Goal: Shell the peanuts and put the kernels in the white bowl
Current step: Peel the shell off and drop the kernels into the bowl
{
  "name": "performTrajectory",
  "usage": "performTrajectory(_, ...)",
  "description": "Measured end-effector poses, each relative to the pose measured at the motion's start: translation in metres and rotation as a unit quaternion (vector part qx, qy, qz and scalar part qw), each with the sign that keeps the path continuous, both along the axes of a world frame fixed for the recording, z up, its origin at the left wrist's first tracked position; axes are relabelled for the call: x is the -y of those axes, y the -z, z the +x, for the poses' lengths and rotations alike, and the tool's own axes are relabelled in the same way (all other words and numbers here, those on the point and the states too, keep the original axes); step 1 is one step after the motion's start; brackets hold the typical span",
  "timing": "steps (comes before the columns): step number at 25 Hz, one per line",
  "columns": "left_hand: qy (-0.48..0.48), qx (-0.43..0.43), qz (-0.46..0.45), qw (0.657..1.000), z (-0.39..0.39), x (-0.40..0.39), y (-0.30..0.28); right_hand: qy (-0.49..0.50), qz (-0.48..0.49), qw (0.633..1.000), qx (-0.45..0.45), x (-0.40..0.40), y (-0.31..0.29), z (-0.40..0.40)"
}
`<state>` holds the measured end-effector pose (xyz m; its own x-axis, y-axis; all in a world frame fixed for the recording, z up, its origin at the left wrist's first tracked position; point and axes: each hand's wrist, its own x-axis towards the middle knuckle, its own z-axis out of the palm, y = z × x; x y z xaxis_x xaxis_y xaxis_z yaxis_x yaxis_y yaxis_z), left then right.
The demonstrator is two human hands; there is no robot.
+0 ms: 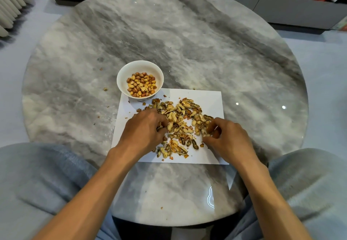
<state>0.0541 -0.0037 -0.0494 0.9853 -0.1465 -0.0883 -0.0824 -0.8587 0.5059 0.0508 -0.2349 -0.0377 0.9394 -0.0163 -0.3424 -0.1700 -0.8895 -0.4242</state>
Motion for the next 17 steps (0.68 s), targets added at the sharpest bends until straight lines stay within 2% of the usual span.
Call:
performTrajectory(5,-0.011,0.0,-0.038,0.999,-0.001,-0.002,-0.006,-0.025,0.047,0.996,0.075,-0.013,0.001,-0.003)
performTrajectory(10,-0.08,-0.007,-0.009,0.997,-0.01,-0.031,-0.032,-0.024,-0.016,0.993,0.113,-0.028,0.012,0.0)
performTrajectory(14,-0.151,-0.062,0.052,0.985,-0.036,-0.052,-0.038,0.012,0.049,0.992,0.112,-0.024,0.01,0.001)
performTrajectory(17,-0.158,-0.106,0.036,0.981,-0.048,-0.044,-0.027,0.012,0.073,0.987,0.14,-0.034,0.006,-0.007)
